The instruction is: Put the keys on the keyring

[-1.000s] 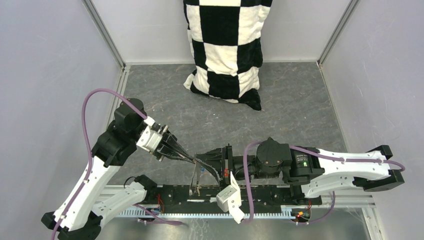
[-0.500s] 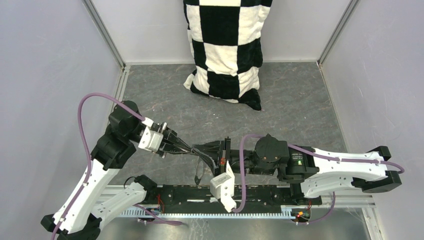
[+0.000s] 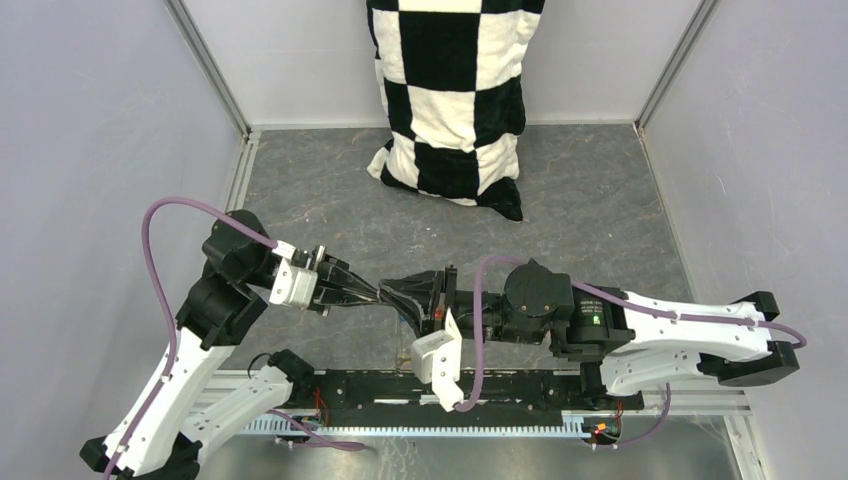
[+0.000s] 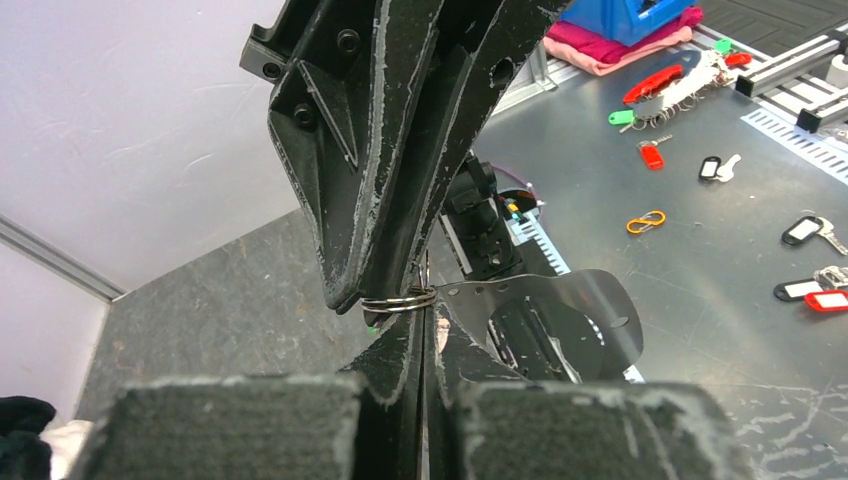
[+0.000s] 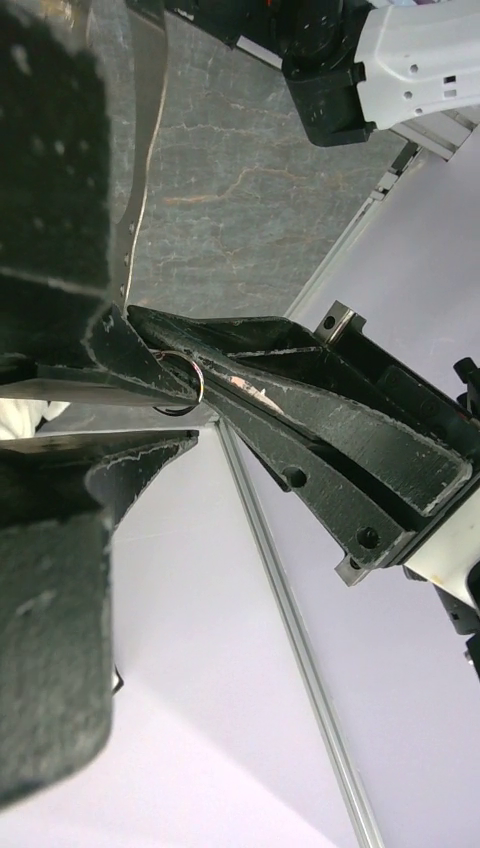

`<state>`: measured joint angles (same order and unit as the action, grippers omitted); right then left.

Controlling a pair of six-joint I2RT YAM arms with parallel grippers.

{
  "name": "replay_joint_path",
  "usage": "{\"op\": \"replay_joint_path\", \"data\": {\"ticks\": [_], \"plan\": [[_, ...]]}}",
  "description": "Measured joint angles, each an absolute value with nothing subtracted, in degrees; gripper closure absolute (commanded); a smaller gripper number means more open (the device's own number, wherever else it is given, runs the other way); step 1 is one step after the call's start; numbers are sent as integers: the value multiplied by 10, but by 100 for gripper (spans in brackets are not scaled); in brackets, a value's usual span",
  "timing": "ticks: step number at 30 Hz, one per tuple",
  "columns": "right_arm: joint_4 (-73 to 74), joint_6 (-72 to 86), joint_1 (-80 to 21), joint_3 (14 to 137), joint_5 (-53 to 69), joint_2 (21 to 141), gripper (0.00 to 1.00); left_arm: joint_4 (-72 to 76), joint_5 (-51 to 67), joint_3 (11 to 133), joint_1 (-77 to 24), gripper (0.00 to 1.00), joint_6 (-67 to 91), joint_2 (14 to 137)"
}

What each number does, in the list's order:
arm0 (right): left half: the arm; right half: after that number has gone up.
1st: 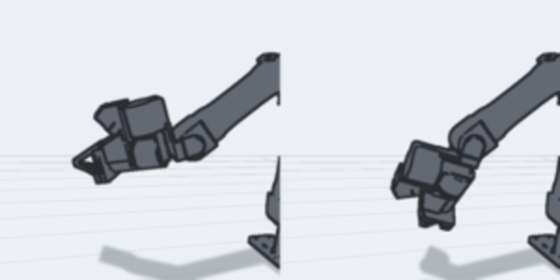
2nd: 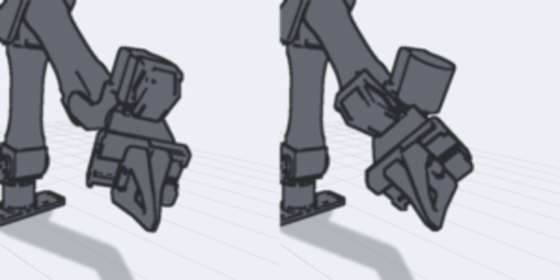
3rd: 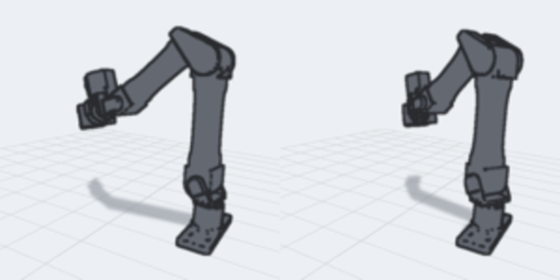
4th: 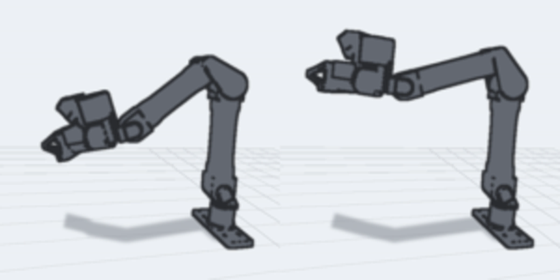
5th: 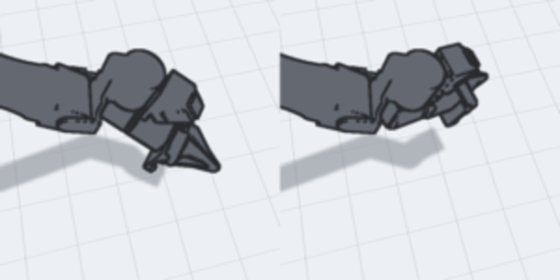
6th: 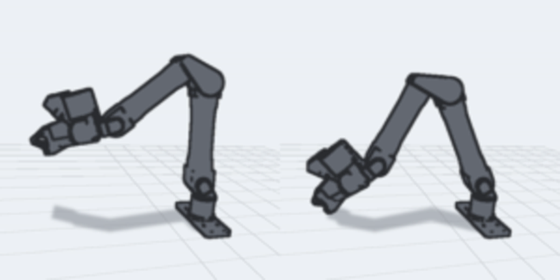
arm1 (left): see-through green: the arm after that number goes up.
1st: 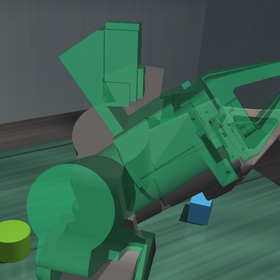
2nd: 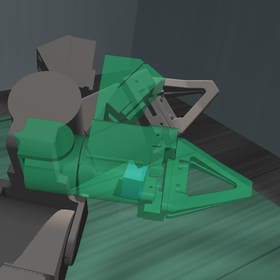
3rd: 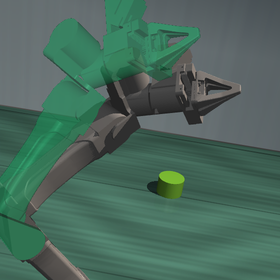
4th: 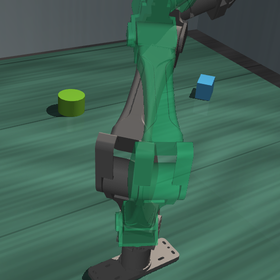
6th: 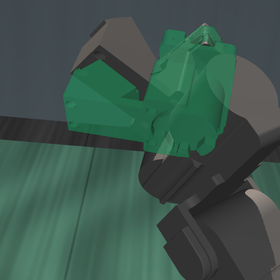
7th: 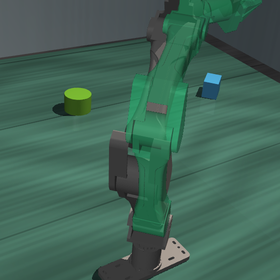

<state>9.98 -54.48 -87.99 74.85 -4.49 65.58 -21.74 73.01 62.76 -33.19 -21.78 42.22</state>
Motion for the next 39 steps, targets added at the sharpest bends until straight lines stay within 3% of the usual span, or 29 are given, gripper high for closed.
{"op": "replay_joint_path", "data": {"ticks": [7,11,26,39], "plan": [[142,-510,-864,788,-25,663,57,-189,721,622,-332,98,-198,418],[174,-496,-852,814,0,669,53,-175,722,614,-333,98,-190,413],[322,-474,-783,935,156,726,50,-151,747,596,-333,98,-183,405],[325,-442,-767,947,195,732,44,-147,752,594,-333,98,-183,397]]}}
